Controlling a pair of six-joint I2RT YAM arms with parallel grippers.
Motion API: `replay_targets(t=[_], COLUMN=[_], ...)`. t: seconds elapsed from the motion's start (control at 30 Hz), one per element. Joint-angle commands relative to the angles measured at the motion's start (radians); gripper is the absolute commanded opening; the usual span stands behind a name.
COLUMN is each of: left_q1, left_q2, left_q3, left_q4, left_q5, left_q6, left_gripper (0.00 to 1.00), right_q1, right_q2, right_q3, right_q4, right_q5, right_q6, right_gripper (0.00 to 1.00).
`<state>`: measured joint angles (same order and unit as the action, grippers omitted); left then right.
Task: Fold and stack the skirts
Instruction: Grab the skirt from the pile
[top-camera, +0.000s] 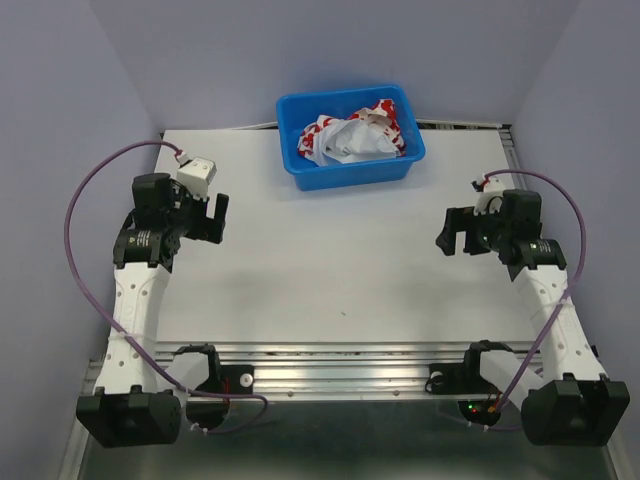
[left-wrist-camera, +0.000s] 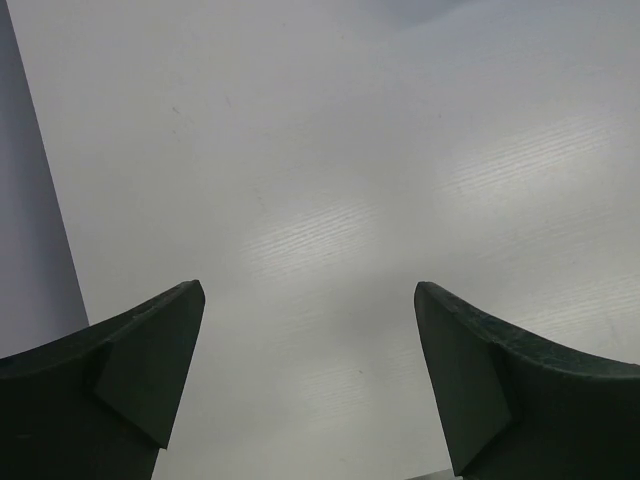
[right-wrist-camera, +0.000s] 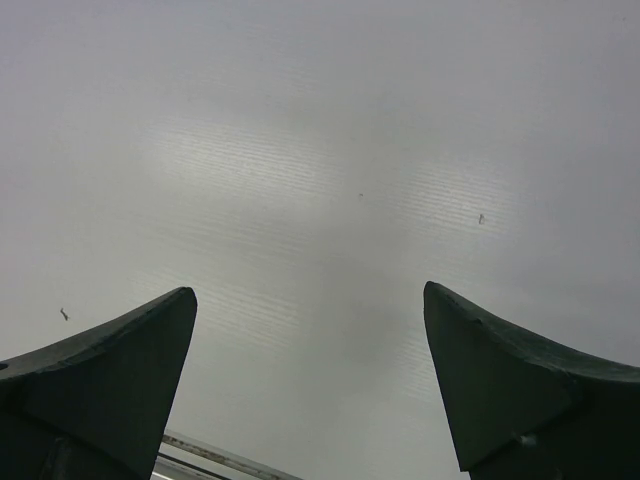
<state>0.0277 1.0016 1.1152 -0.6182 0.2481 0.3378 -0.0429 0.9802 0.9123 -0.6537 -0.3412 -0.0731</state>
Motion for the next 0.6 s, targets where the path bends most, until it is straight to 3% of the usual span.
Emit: replay_targets(t=[0.0,0.43,0.53,0.57], left_q1=[-0.012,-0.207,-0.256,-0.305], left_q2=[0.046,0.672,0.86,1.026], left_q3=[0.081,0.865,1.084,1.256], left_q4=[0.05,0.097,0.087,0.08], left_q5=[-0.021,-0.033,-0.062,-0.088], left_q6=[0.052,0.155,0.112,0.086], left_gripper=[0.99,0.94,0.9,0.85], right_q1=[-0.002,-0.002,-0.002,-0.002], right_q2=[0.014,0.143,0.17,0.192], right_q3=[0.02,0.112,0.129,0.134], right_q4=[0.054,0.052,0.051,0.049], right_q5=[-0.015,0.001,0.005,0.008], right_q6=[-0.001,0.002,0.003,-0.001], right_gripper=[1.0,1.0,1.0,1.0])
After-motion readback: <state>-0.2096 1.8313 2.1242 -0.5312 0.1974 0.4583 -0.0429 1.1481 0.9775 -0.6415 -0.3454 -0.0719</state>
